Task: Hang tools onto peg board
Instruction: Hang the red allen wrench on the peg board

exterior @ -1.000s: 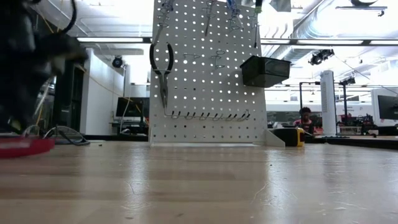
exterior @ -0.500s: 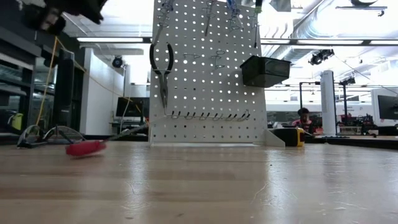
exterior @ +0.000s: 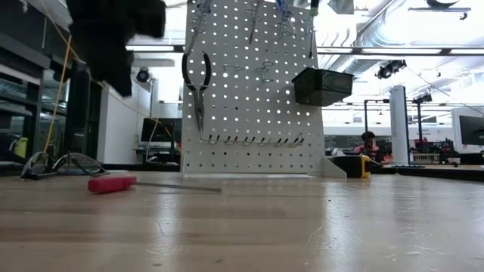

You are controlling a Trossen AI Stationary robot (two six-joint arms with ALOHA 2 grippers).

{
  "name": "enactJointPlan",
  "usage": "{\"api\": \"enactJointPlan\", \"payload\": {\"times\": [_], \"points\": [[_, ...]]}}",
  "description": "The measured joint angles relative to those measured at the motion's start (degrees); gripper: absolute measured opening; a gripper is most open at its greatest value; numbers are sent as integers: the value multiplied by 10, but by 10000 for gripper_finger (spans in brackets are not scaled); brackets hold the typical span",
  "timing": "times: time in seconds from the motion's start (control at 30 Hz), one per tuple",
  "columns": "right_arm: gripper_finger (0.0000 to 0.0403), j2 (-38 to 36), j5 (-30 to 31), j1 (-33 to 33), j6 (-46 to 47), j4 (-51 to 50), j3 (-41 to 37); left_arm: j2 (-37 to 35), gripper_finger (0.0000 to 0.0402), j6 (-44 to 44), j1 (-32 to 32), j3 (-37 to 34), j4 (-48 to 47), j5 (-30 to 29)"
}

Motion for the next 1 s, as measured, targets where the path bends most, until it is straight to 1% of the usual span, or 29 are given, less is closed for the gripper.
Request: {"api": "enactJointPlan", "payload": {"times": [0.13, 0.2, 0.33, 0.47, 0.57, 0.73, 0.87, 1.0], "points": [[129, 0, -1, 0, 16, -2, 0, 34, 118, -161, 26, 1, -4, 29], [129, 0, -1, 0, 17, -7, 0, 51, 146, -227, 34, 1, -4, 38], [129, 0, -1, 0, 17, -22, 0, 89, 191, -312, 40, 1, 19, 39], [129, 0, -1, 0, 10, -36, 0, 124, 225, -389, 40, 1, 48, 42], [129, 0, -1, 0, 8, -45, 0, 141, 238, -458, 37, 1, 44, 43], [129, 0, -1, 0, 6, -54, 0, 169, 241, -549, 26, 1, 48, 36], [129, 0, 0, 0, 2, -59, 0, 205, 241, -581, 19, 1, 63, 38], [129, 0, 0, 0, -9, -69, 0, 234, 241, -605, 20, 4, 49, 41]]}}
